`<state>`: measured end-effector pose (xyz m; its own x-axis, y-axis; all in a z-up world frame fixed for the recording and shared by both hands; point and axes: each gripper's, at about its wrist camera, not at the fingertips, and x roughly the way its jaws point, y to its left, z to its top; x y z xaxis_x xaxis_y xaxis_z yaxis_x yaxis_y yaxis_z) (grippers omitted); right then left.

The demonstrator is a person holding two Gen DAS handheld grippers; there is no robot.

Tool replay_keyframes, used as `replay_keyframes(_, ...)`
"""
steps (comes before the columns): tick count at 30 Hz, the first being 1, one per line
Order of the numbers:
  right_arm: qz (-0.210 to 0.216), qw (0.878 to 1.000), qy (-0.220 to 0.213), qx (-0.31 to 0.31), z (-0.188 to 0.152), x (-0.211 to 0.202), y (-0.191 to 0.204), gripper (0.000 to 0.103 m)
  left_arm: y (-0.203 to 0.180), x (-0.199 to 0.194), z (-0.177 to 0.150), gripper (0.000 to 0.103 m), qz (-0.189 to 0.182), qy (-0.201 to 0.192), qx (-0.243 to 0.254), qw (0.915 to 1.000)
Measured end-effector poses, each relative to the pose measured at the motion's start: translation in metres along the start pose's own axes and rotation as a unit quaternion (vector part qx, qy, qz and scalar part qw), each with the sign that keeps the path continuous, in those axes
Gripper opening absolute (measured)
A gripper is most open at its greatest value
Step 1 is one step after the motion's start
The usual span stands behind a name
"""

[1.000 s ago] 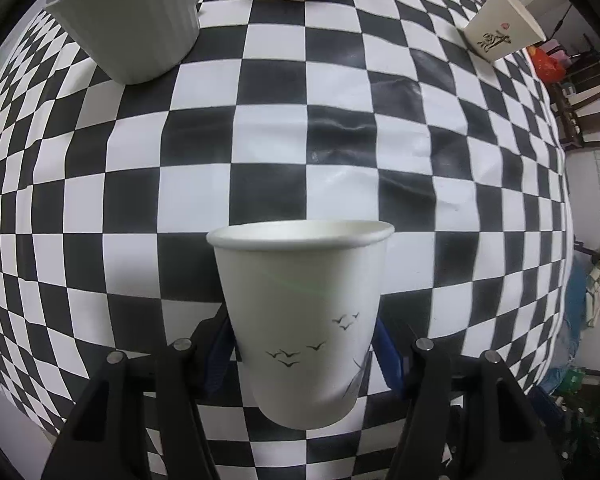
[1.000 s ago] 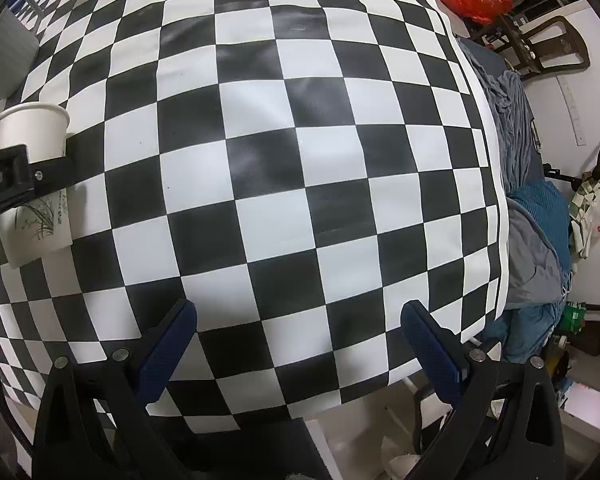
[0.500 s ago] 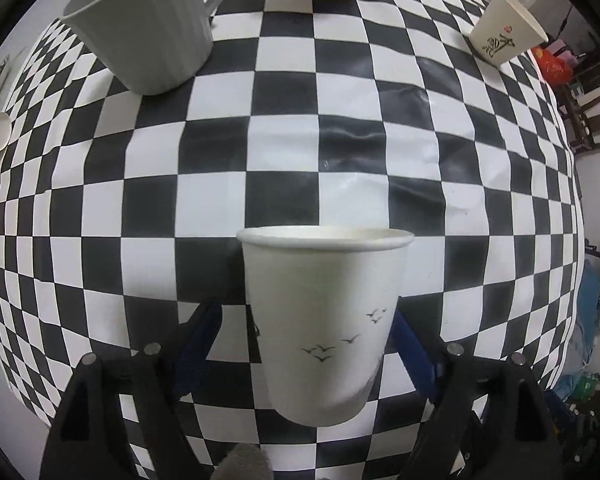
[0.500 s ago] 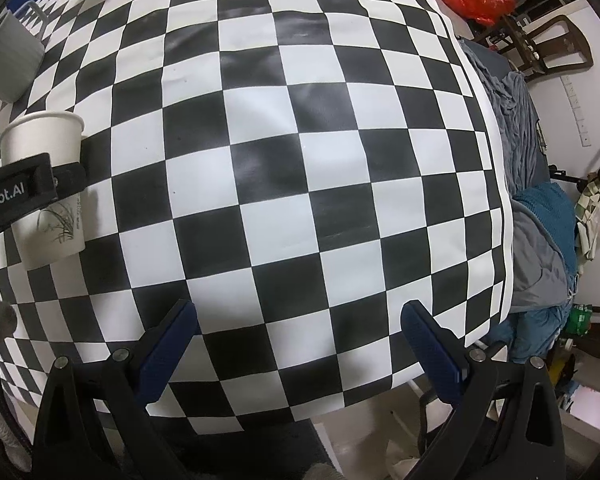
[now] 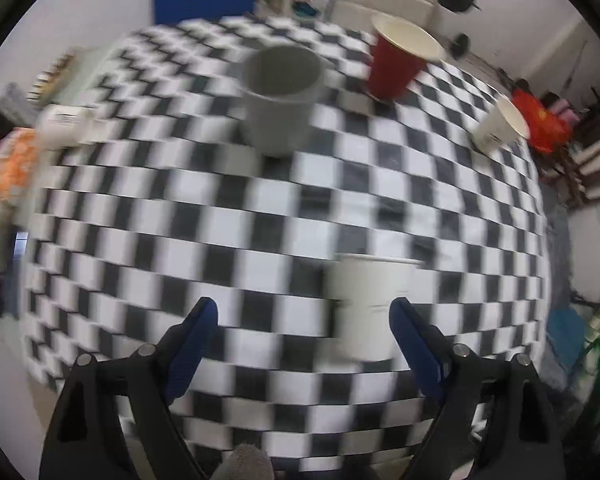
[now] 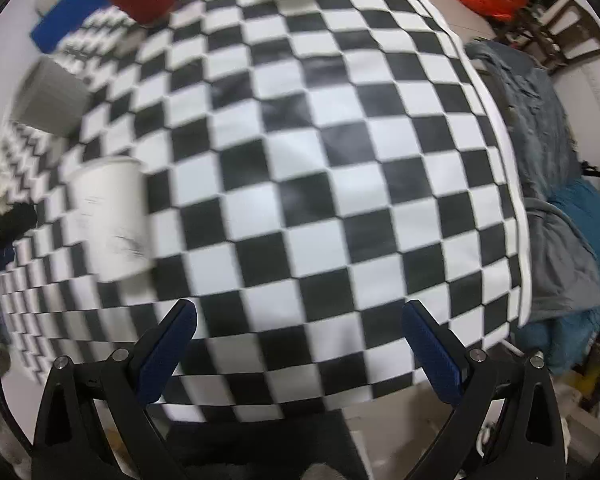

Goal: Flip cup upright
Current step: 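Grasp the cup with the right gripper while the left gripper releases it, then rotate the cup opening-up with the right gripper and lower it onto the table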

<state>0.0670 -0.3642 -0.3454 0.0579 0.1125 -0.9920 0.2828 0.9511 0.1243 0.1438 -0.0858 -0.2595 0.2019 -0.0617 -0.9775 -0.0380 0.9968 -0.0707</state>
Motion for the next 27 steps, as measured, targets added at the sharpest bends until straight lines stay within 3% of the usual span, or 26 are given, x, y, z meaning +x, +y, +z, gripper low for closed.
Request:
replay_keyframes(2,0.027,1.0,0.006,-0.009,0.008,-0.004,0.015,0.103,0.017,-0.005,-0.004,0.094,0.05,-0.02,-0.001,0.9986)
replay_keyframes(4,0.053,0.998,0.017,-0.018,0.018,-0.002,0.032,0.103,0.034,0.003,-0.009,0.094,0.079,-0.012,-0.008,0.9967)
replay_keyframes(9,0.075,0.996,0.03,-0.036,0.039,0.009,0.068,0.102,0.067,0.03,-0.02,0.094,0.108,0.013,-0.029,0.9937)
replay_keyframes(20,0.047,0.995,0.065,-0.062,0.068,0.043,0.112,0.097,0.062,0.071,-0.014,0.094,0.092,0.03,0.01,0.9953)
replay_keyframes(27,0.044,0.992,0.094,-0.066,0.077,0.062,0.123,0.086,0.057,0.081,-0.008,0.094,0.088,0.037,0.018,0.9953)
